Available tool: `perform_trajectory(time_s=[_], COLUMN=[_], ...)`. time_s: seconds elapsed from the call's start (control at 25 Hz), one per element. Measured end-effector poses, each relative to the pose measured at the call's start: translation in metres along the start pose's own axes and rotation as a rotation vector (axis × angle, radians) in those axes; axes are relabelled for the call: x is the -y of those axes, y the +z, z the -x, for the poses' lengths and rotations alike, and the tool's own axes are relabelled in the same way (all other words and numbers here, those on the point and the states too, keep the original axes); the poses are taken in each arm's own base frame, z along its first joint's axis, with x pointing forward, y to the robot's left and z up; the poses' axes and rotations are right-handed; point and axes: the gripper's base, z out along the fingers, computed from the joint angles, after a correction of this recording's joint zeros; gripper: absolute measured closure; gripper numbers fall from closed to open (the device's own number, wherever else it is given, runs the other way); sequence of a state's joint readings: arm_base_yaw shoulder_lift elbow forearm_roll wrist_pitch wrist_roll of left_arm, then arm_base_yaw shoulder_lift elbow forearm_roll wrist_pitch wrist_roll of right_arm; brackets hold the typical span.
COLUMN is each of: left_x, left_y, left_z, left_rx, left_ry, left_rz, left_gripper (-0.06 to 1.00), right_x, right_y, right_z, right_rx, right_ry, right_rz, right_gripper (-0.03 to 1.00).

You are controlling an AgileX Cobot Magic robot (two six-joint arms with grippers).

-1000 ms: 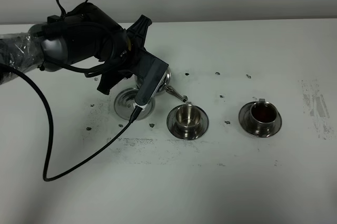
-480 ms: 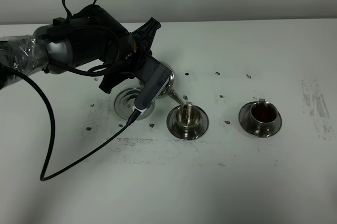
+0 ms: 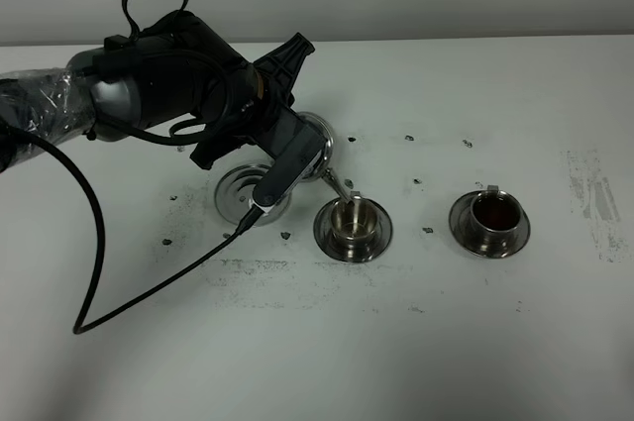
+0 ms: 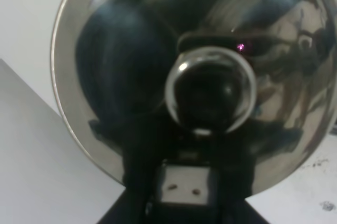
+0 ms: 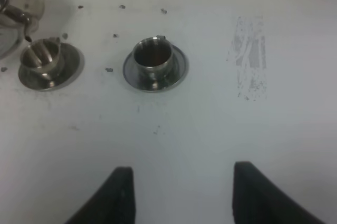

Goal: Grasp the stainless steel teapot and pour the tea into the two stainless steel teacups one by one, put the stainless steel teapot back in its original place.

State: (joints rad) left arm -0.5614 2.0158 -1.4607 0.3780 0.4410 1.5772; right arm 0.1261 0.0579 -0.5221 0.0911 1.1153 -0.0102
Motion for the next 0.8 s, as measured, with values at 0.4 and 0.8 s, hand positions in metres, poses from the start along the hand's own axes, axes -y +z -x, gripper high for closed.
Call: perform_trajectory(time_s=[0.4, 0.8], left_x=[-0.0016, -0.0042], left_y=[-0.0003, -0.0008], left_z=[0.0004, 0.0017], left_rx=[-0.011, -0.021], left_ry=[0.028, 0.055], left_rz=[0.011, 0.033], left_gripper=[0.75, 0.75], right_x=[0.0, 0.0], right_y=[0.0, 0.0], right_z=[0.0, 0.0], right_rx=[0.0, 0.0], right_ry=[0.0, 0.0], right_rz=[0.0, 0.0], right_gripper=[0.56, 0.56])
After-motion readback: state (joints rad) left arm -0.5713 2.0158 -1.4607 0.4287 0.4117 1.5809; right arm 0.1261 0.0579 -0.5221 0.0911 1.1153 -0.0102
